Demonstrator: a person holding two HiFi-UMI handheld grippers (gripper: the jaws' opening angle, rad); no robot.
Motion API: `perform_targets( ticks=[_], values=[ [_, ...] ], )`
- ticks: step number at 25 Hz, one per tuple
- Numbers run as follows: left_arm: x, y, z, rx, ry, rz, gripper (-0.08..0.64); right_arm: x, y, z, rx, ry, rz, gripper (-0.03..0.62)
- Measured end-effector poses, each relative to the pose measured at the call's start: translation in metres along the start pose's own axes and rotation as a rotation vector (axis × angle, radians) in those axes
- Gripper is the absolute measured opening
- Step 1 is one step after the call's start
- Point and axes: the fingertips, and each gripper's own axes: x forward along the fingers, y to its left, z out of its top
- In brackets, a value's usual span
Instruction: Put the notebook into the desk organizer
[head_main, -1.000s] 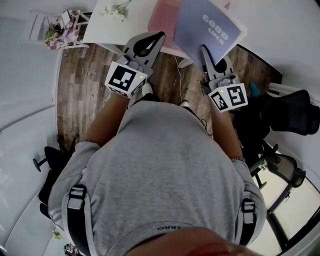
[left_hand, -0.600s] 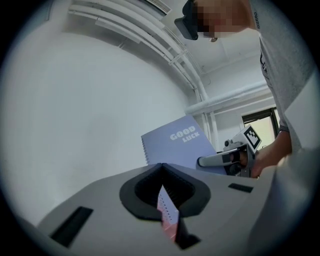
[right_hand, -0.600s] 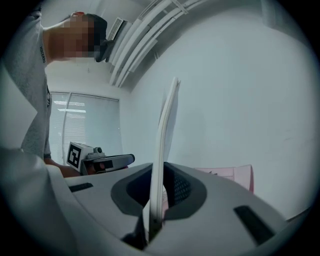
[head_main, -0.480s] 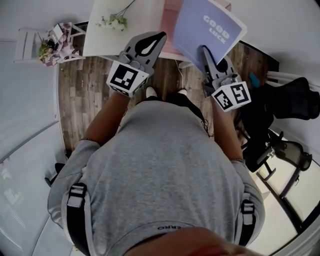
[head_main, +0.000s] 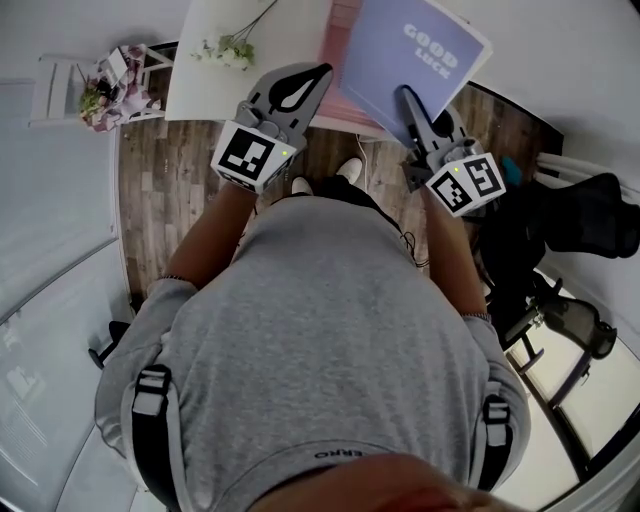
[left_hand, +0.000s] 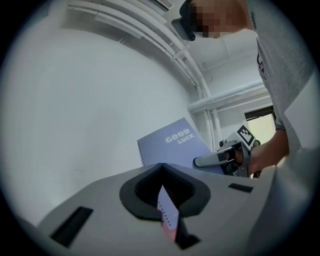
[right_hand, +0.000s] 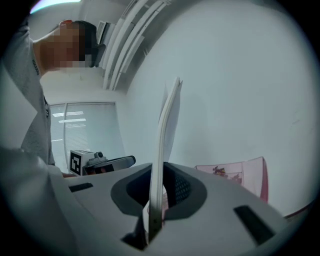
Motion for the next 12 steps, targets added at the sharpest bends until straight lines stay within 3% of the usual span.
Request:
perform_targets(
  ticks=[12],
  values=[
    [0.042, 0.028, -0.001, 0.073, 0.008, 0.070, 0.018, 0.047, -0.046, -0.005, 0.183, 0.098, 0.111, 0.041]
  ],
)
